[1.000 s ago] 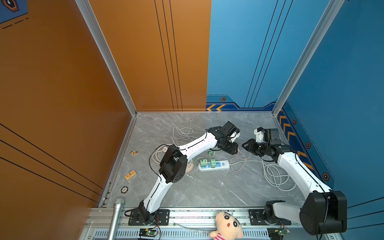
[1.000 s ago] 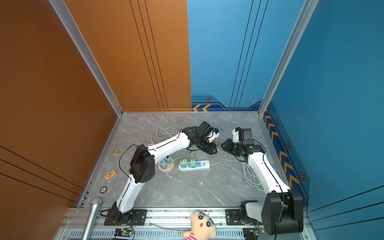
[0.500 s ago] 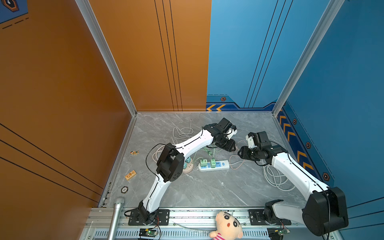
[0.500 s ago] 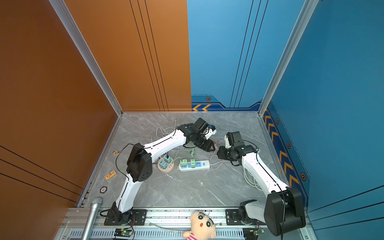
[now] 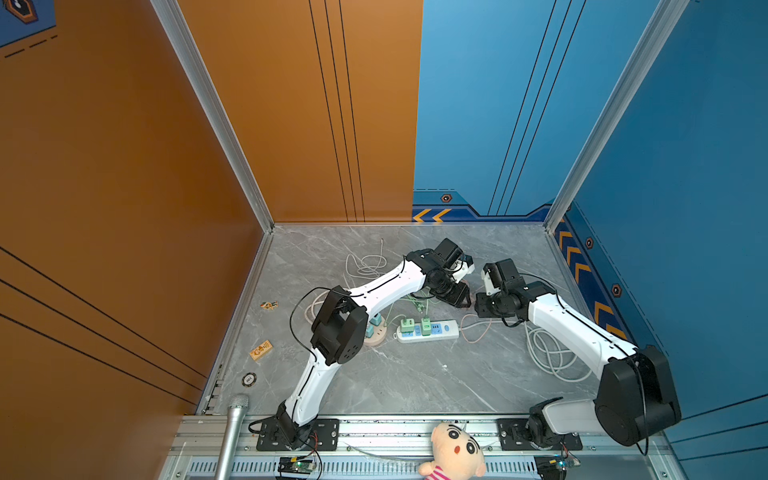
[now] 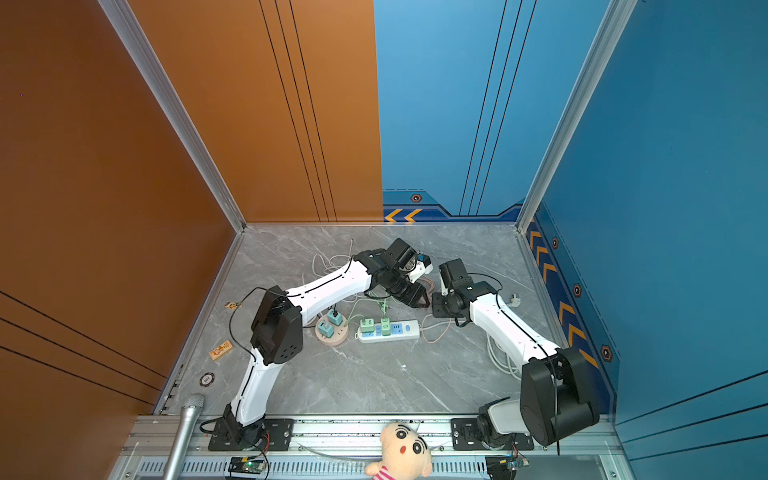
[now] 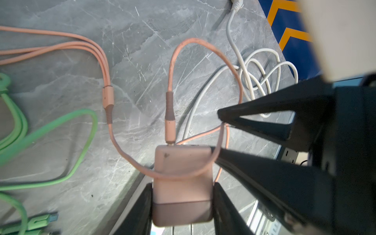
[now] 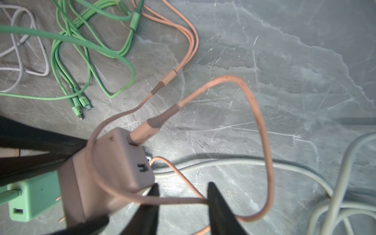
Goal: Insert the plug
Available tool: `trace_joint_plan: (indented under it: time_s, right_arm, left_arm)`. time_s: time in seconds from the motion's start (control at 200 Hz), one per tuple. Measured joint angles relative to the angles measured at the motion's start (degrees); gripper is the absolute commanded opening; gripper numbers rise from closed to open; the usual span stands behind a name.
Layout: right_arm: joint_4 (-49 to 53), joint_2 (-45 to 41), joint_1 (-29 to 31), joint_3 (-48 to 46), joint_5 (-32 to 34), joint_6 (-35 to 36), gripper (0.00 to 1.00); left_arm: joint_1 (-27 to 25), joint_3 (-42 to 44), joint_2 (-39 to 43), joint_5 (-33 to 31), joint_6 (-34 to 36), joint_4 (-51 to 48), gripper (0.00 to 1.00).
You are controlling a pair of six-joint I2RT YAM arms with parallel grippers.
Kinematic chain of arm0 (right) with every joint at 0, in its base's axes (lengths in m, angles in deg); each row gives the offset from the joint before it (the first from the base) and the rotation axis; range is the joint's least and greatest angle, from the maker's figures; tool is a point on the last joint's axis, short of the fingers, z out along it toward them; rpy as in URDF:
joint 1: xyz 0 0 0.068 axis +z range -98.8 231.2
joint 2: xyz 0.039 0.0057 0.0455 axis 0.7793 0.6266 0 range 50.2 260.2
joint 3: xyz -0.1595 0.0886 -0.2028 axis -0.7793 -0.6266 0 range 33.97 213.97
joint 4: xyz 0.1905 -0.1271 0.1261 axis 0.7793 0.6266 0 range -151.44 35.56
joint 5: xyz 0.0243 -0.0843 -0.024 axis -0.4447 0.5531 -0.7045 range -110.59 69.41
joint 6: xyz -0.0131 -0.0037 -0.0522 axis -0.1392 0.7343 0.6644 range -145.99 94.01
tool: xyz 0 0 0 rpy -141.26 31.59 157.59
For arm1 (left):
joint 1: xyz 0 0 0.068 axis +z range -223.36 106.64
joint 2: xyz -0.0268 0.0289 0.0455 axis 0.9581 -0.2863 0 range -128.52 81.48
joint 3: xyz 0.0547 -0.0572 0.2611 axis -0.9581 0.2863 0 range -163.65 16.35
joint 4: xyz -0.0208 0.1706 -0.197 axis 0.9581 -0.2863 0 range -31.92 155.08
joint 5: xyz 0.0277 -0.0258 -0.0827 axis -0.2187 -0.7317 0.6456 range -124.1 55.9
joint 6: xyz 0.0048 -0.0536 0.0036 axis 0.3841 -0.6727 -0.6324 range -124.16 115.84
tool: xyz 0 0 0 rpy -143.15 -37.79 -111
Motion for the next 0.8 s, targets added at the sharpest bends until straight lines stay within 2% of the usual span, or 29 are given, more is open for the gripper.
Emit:
trace_joint_plan:
  time_s: [0.08,0.325,0.541,0.796]
  right_arm:
    - [-0.04,0.76,0.48,0.15,0.76,0.85,0.12]
    - [-0.02,1.25,0.5,0.24,4.2,1.33,0.0]
    - [0.0,-2.91,-1.51,0.63,5.55,1.18,0.0]
    - [-0.39,-9.55,-11.89,3.63,0.42,-0.79,0.01]
  left_arm:
    - [-0.04,0.26,0.37,0.37,0.0,0.0,0.37]
    - [-0.04,0.94,2.19,0.59,0.02,0.02,0.37]
    - [0.44,2.71,2.49,0.55,0.0,-0.02,0.36]
    - [0.44,3.3,2.49,0.35,0.0,0.0,0.35]
